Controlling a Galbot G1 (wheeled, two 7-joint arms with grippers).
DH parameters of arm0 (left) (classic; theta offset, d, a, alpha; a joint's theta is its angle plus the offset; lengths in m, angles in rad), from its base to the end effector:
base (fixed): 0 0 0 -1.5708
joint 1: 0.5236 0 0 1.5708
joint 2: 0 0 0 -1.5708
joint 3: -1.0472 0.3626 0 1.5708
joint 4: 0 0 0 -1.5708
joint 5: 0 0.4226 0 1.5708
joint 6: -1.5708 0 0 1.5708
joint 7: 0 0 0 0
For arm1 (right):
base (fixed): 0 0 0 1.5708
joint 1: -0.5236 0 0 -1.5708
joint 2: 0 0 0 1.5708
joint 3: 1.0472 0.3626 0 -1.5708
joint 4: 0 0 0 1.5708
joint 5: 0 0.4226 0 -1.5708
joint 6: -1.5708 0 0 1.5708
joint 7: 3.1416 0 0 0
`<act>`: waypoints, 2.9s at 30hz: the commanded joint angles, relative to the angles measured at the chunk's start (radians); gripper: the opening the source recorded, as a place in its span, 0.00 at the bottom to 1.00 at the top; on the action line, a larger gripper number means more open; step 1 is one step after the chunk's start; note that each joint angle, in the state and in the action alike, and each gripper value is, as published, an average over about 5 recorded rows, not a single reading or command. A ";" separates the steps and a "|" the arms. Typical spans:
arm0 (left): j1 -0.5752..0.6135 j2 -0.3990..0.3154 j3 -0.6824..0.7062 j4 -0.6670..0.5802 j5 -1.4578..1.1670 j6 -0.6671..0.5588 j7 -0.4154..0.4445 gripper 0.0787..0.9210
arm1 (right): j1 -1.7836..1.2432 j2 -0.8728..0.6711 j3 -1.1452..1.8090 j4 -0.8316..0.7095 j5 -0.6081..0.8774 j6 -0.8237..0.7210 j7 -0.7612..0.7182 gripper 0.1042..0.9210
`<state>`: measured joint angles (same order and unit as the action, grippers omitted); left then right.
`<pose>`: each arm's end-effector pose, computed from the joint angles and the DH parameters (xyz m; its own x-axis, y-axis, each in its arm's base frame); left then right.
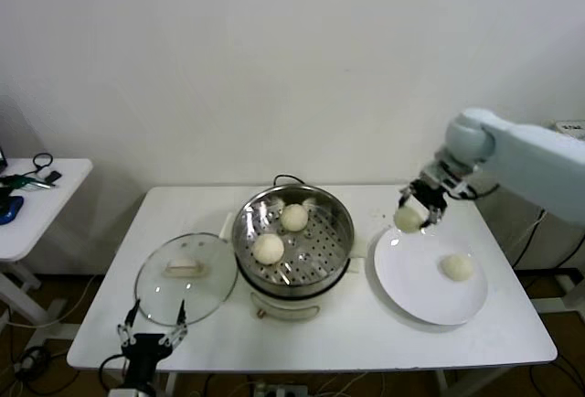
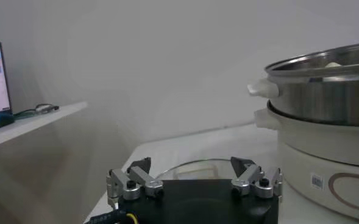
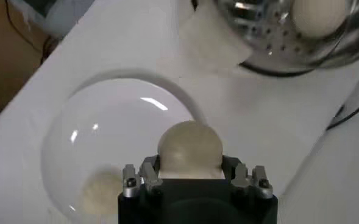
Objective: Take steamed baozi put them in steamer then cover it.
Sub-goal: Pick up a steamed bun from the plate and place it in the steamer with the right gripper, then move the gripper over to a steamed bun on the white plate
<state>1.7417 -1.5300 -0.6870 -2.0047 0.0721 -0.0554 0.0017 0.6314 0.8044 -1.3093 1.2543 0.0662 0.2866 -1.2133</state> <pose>0.1741 0.0699 -0.3822 -0.9740 -0.1187 0.1931 -0.0786 0.9759 0.2035 0.6326 -0.0633 -0.0362 -0.1521 -0.1169 0.9814 -0.7082 -0.6798 -0.1908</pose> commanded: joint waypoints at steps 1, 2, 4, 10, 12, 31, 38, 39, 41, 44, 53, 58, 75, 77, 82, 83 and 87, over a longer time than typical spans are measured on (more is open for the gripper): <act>-0.014 -0.004 0.004 0.003 0.005 0.006 -0.002 0.88 | 0.232 0.243 -0.059 0.036 -0.044 0.262 -0.036 0.69; -0.017 -0.005 0.004 0.005 0.006 0.007 -0.002 0.88 | 0.223 0.264 -0.047 0.046 -0.061 0.273 -0.036 0.69; -0.020 -0.006 0.003 0.007 0.006 0.007 -0.001 0.88 | 0.198 0.300 -0.028 0.066 -0.089 0.283 -0.036 0.69; -0.027 0.006 0.008 0.002 0.006 0.008 0.002 0.88 | 0.086 0.399 0.008 0.133 -0.175 0.293 -0.038 0.69; -0.028 0.016 0.013 0.002 0.005 0.008 0.004 0.88 | 0.049 0.425 0.015 0.148 -0.213 0.304 -0.038 0.69; -0.030 0.043 0.013 0.036 -0.032 -0.002 0.009 0.88 | -0.082 0.426 -0.039 0.269 -0.252 0.282 -0.032 0.70; -0.033 0.041 0.015 0.041 -0.034 -0.002 0.008 0.88 | -0.100 0.433 -0.047 0.254 -0.256 0.288 -0.019 0.70; -0.033 0.041 0.015 0.042 -0.033 -0.002 0.008 0.88 | -0.103 0.435 -0.047 0.251 -0.257 0.289 -0.018 0.70; -0.033 0.042 0.014 0.044 -0.033 -0.002 0.007 0.88 | -0.107 0.438 -0.046 0.247 -0.260 0.291 -0.012 0.71; -0.031 0.046 0.013 0.046 -0.032 -0.002 0.007 0.88 | -0.104 0.441 -0.049 0.245 -0.264 0.292 0.001 0.75; -0.028 0.048 0.009 0.052 -0.033 -0.006 0.007 0.88 | -0.078 0.431 -0.028 0.225 -0.281 0.309 0.000 0.88; -0.023 0.048 0.008 0.052 -0.032 -0.009 0.007 0.88 | -0.021 0.382 -0.001 0.198 -0.254 0.317 0.002 0.88; -0.019 0.042 0.011 0.042 0.009 -0.008 0.003 0.88 | 0.227 -0.036 -0.252 0.164 0.103 -0.210 0.156 0.88; -0.018 0.039 0.012 0.029 0.031 -0.005 0.004 0.88 | 0.198 -0.102 -0.240 0.177 0.101 -0.270 0.163 0.88; -0.023 0.033 0.013 0.004 0.039 -0.002 0.008 0.88 | 0.062 -0.236 -0.158 0.183 0.071 -0.377 0.153 0.88; -0.024 0.032 0.014 0.002 0.038 -0.003 0.008 0.88 | 0.018 -0.255 -0.129 0.167 0.079 -0.393 0.141 0.88; -0.020 0.031 0.017 -0.004 0.036 -0.009 0.010 0.88 | -0.158 -0.296 0.012 0.056 0.127 -0.421 0.090 0.88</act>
<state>1.7201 -1.4972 -0.6716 -1.9931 0.0902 -0.0628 0.0108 0.7019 0.7198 -1.4430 1.4086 0.1039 0.0805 -1.1015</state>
